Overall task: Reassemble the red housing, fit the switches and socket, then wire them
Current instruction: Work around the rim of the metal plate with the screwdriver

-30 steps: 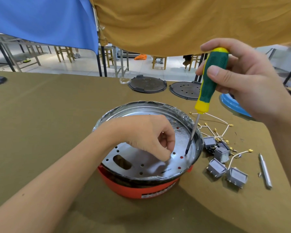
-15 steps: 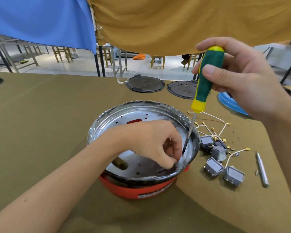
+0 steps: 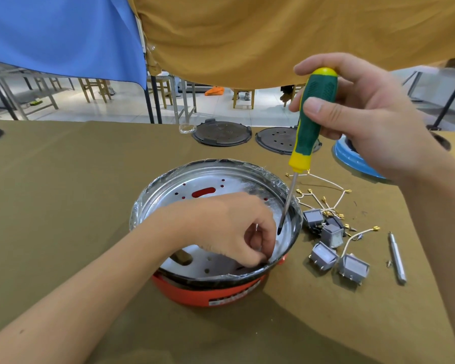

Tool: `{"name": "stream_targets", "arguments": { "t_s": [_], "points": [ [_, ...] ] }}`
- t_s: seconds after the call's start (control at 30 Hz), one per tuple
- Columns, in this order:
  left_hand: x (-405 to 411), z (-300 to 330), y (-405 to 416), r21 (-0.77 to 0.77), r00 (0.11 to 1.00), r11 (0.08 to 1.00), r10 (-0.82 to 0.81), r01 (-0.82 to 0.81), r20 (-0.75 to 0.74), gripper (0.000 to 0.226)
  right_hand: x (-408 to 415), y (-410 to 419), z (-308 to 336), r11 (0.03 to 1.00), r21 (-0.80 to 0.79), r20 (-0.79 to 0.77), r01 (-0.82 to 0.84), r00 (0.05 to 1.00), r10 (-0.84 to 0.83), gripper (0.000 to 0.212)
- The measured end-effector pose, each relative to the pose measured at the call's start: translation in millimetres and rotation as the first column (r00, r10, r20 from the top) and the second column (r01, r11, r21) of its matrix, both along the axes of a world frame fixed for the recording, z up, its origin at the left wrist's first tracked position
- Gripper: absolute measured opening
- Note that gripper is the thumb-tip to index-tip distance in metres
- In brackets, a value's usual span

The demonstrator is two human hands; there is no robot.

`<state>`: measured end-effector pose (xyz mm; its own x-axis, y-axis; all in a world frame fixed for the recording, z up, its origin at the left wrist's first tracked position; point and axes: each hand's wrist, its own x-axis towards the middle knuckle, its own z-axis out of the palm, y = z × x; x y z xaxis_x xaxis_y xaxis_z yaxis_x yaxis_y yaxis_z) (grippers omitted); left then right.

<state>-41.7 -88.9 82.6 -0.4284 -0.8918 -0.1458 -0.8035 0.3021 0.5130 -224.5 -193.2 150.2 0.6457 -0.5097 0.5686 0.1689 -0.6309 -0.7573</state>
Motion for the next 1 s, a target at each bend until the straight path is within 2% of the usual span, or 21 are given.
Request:
{"name": "stream_targets", "arguments": {
  "t_s": [0.13,0.2,0.27,0.33,0.43,0.53,0.6,0.77,0.83,1.0],
  "points": [
    [3.2,7.1,18.7,-0.013,0.998,0.999,0.034,-0.034,0.051,0.011,-2.0,2.8,1.9,1.0,-0.011,0.002,0.006,1.0,-0.006,0.035],
    [6.2,7.5,32.0,-0.03,0.993,0.998,0.05,-0.047,0.108,0.026,-3.5,3.8,2.9,1.0,-0.009,0.007,0.007,1.0,-0.007,0.035],
    [4.1,3.3,43.4,-0.097,0.972,0.994,0.064,-0.043,0.226,0.045,-3.6,5.0,3.8,1.0,-0.005,0.011,0.001,1.0,-0.001,0.034],
    [-4.8,-4.2,48.6,-0.201,0.947,0.979,0.089,-0.026,0.308,0.043,-2.4,7.0,4.2,1.0,-0.004,0.011,-0.007,1.0,0.007,0.034],
    [-14.2,-9.6,50.7,-0.319,0.96,0.947,0.126,-0.041,0.251,0.024,-1.1,10.9,4.3,1.0,-0.017,0.006,-0.02,1.0,0.02,0.035],
    [-8.2,-6.3,49.6,-0.347,0.978,0.931,0.162,-0.108,0.13,0.028,-2.9,14.0,5.8,0.999,-0.036,0.004,-0.014,1.0,0.014,0.034],
    [-4.8,-1.4,48.2,-0.334,0.981,0.931,0.18,-0.145,0.074,0.029,-5.1,15.3,7.9,0.999,-0.047,0.012,0.005,1.0,-0.004,0.034],
    [-4.3,7.3,41.9,-0.314,0.979,0.935,0.194,-0.163,0.07,0.041,-12.3,18.2,13.2,0.996,-0.071,0.049,0.061,0.997,-0.057,0.032],
    [-4.7,10.9,39.2,-0.273,0.979,0.945,0.198,-0.181,0.039,0.043,-14.6,20.4,13.1,0.993,-0.086,0.047,0.085,0.996,-0.081,0.033],
    [-0.5,16.2,39.7,-0.151,0.981,0.975,0.175,-0.161,0.082,0.042,-18.3,26.9,12.6,0.985,-0.113,0.027,0.131,0.991,-0.129,0.032]
  ]
}}
